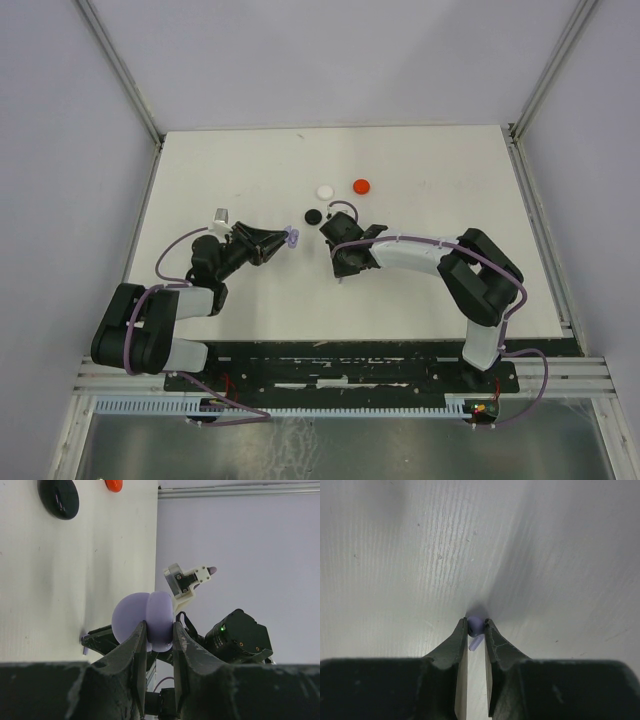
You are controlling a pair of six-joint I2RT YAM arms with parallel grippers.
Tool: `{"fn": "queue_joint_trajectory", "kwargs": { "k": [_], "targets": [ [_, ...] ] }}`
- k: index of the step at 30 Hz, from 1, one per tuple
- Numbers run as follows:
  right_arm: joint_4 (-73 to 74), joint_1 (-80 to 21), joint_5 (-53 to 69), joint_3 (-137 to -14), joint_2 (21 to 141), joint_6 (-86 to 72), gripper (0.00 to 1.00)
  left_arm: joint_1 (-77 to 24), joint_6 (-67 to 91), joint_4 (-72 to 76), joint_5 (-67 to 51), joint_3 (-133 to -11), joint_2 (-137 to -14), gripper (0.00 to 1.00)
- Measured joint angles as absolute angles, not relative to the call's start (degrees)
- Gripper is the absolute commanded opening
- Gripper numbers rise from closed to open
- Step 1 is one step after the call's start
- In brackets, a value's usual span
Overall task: Insert the wireless bluetooth earbuds into the charging case
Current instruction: Pick up the earbud from the center of the board, then place the earbud in the charging case.
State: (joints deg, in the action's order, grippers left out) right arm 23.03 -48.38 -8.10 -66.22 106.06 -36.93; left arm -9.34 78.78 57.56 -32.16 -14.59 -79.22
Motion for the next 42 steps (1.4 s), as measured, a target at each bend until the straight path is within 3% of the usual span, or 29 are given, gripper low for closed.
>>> {"fn": "queue_joint_trajectory", "kwargs": {
  "k": [9, 15, 42],
  "targets": [
    [23.4, -48.6, -11.4, -66.2, 104.8, -33.4, 0.12, -9.3, 78.8, 57.6, -33.1, -14.6, -79.9, 0.03],
    [22.0, -48.6, -16.0, -66.2, 97.3, -29.1, 0.08, -9.3, 78.7, 57.5, -33.6, -14.6, -80.1, 0.03],
    [-3.1, -53.3, -26.0, -58.2, 85.2, -7.6, 0.07, -17.3, 83.7, 65.0, -38.2, -23.2, -92.8, 0.03]
  ]
}}
